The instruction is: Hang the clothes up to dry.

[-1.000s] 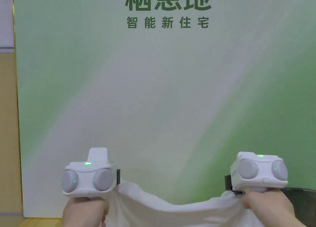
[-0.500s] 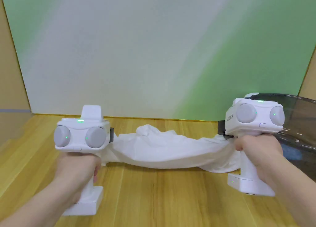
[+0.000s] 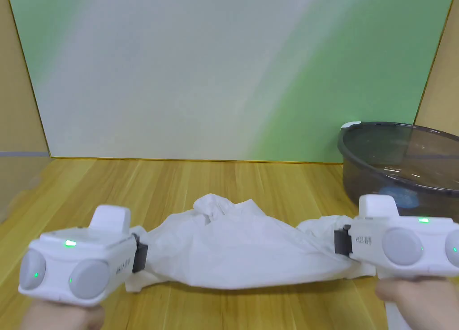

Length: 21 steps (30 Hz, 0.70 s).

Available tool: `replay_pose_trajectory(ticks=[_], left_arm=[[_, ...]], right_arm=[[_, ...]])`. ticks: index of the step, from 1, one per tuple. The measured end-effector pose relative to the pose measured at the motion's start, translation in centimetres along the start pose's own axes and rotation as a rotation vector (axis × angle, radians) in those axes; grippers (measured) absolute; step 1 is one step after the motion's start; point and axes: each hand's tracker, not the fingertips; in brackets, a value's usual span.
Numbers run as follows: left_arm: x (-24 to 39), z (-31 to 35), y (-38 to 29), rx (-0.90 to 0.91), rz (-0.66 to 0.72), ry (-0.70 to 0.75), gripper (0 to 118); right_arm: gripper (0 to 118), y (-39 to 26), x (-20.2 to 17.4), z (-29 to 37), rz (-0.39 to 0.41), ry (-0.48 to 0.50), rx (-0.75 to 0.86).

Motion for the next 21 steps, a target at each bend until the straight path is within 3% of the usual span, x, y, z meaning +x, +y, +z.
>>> replay_pose_trajectory(ticks=[8, 11, 16, 18, 19, 21], left_arm=[[1.0, 2.1, -6.5, -0.066, 0.007, 0.008, 8], [0.7, 2.6, -6.4, -0.07, 0.053, -0.001, 8], [1.1, 3.4, -5.7, -0.051, -0.004, 0.025, 9], [0.9, 4.0, -5.2, -0.039, 0.009, 0.026, 17], [0.9, 4.4, -4.8, -0.03, 0.019, 0.027, 27], [1.0, 5.3, -4.3, -0.017, 0.028, 0.03, 46]], right_arm=[[17, -6.2, 0.0, 1.8, -0.07, -0.018, -0.003], [17, -6.9, 0.2, 1.6, -0.073, -0.026, -0.014], [20, -7.0, 0.3, 2.4, -0.085, -0.028, -0.011], [40, -6.9, 0.4, 2.8, -0.089, -0.054, -0.009], [58, -6.8, 0.5, 3.7, -0.103, -0.066, -0.002], [78, -6.8, 0.7, 4.9, -0.131, -0.077, 0.011]])
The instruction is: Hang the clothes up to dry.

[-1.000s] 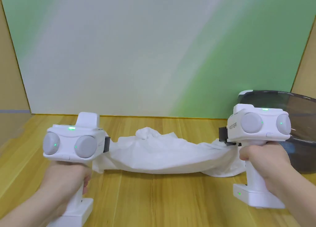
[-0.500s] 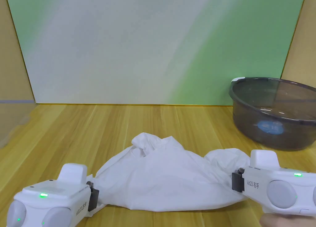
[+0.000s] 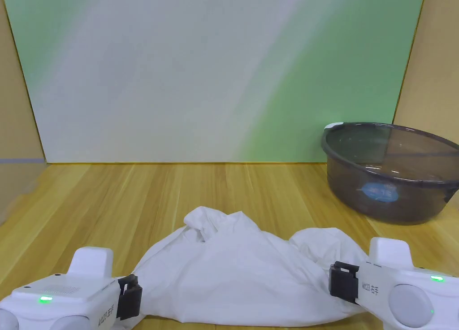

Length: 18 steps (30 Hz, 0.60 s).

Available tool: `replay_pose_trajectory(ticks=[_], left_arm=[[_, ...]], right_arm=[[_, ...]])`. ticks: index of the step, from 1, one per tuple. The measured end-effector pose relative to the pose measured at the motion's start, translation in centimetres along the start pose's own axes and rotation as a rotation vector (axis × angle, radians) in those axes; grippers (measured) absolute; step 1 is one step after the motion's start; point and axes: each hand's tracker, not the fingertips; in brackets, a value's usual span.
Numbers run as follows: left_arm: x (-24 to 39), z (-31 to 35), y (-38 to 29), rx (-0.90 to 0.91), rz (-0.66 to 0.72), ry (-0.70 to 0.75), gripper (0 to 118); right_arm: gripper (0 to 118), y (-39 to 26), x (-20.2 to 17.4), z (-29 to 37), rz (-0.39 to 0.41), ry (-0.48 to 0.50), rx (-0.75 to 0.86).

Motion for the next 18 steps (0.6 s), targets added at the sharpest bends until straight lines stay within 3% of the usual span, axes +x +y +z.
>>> replay_pose_trajectory(ticks=[1, 3, 7, 8, 9, 10, 11, 12, 14, 18], left_arm=[[-0.1, 0.4, 0.1, 0.007, -0.005, 0.002, 55], [0.0, 1.4, 0.1, 0.037, -0.021, 0.01, 63], [-0.5, 2.2, -1.8, 0.025, 0.053, 0.06, 63], [-0.7, 2.3, -2.1, 0.011, 0.079, 0.033, 59], [-1.0, 2.2, -2.5, 0.014, 0.104, 0.004, 42], [-1.3, 2.1, -2.9, 0.018, 0.123, -0.014, 0], [-1.3, 2.4, -3.1, 0.011, 0.133, -0.002, 0], [-1.2, 2.5, -3.2, 0.006, 0.136, 0.007, 0], [-1.1, 2.4, -3.2, 0.008, 0.121, 0.008, 0], [-1.5, 2.5, -2.5, 0.012, 0.13, -0.002, 0]], right_arm=[[82, 0.0, 0.2, 0.8, -0.021, 0.0, 0.017], [82, -0.4, 0.4, 2.3, -0.038, 0.017, 0.045], [84, -2.1, 0.4, 4.0, -0.024, 0.005, 0.061], [83, -2.3, 0.4, 4.2, -0.012, 0.007, 0.058], [76, -2.8, 0.6, 4.6, -0.004, 0.027, 0.073], [31, -3.1, 0.5, 5.1, -0.008, 0.042, 0.096], [1, -3.3, 0.5, 5.1, -0.02, 0.033, 0.088], [1, -3.7, 0.4, 5.0, -0.041, 0.021, 0.084], [1, -4.1, 0.2, 4.6, 0.001, 0.042, 0.059], [1, -4.3, -0.2, 4.8, 0.001, 0.047, 0.058]])
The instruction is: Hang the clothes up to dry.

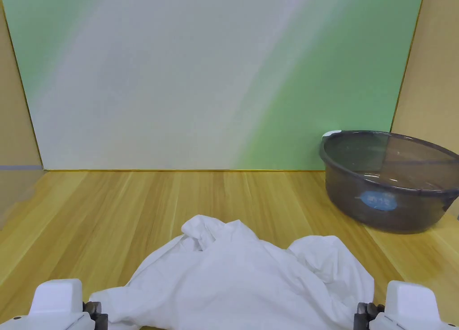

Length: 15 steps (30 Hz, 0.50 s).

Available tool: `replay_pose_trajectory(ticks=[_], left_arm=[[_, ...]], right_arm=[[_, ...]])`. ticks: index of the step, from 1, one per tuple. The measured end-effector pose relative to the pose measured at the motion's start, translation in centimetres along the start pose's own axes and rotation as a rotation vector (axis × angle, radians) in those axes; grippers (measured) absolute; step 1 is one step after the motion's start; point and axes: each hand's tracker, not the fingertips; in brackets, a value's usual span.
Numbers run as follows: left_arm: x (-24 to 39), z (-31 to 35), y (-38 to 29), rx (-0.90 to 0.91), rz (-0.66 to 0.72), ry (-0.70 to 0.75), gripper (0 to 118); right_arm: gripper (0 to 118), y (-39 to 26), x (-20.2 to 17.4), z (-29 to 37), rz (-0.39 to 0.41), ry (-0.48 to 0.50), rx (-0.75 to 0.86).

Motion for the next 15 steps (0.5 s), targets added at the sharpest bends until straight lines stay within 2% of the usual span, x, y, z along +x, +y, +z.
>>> replay_pose_trajectory(ticks=[3, 4, 7, 15], left_arm=[[0.0, -0.1, 1.0, 0.005, 0.005, 0.006, 0], [0.1, -0.2, 1.4, 0.002, 0.002, 0.012, 5], [0.2, -1.2, 2.2, -0.017, 0.001, 0.005, 48], [1.5, -7.2, 2.8, -0.144, -0.031, 0.027, 50]], right_arm=[[1, -0.1, -0.2, 0.1, 0.0, 0.008, 0.003], [1, 0.1, -0.1, 0.1, 0.003, 0.005, 0.004], [1, -0.1, 0.0, 0.2, 0.005, 0.005, 0.011], [2, -0.1, 0.4, 0.4, 0.005, 0.018, 0.005]])
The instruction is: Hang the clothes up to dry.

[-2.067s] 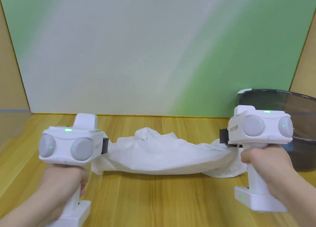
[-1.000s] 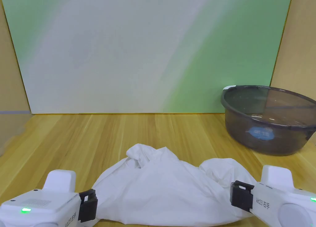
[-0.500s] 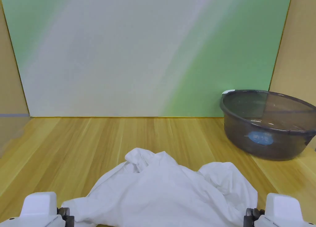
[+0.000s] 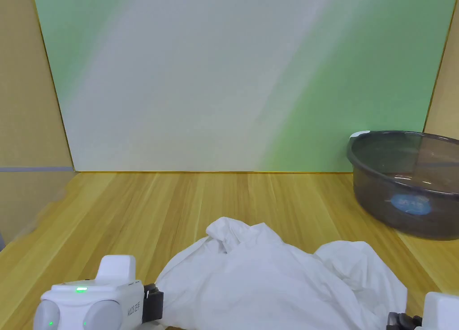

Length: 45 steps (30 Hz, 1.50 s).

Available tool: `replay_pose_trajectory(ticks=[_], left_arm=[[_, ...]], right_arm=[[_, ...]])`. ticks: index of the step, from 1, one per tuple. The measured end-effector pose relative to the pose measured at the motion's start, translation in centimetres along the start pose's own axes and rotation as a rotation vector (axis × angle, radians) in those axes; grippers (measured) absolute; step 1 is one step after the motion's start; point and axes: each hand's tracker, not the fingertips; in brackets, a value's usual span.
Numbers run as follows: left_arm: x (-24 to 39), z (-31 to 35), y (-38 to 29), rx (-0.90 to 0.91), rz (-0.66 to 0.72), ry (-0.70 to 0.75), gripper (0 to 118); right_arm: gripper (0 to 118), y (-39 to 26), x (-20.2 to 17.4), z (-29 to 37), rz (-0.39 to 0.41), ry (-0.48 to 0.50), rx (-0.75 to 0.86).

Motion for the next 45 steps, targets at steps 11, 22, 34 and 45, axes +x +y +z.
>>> replay_pose_trajectory(ticks=[11, 22, 34, 45], left_arm=[[0.5, -0.8, -0.7, 0.001, 0.025, -0.096, 16], [0.6, -0.4, -1.0, -0.018, -0.015, -0.098, 9], [0.5, -0.3, -1.4, 0.0, -0.014, -0.102, 9], [0.5, -0.3, -1.5, 0.007, -0.033, -0.107, 8]], right_arm=[[72, 0.3, 0.0, 1.7, -0.007, -0.003, 0.019], [72, 10.0, 0.0, -0.8, 0.104, 0.011, -0.005], [73, 18.9, -4.0, -18.1, 0.368, 0.014, -0.489], [67, 15.3, 0.1, -23.1, 0.122, 0.053, -0.61]])
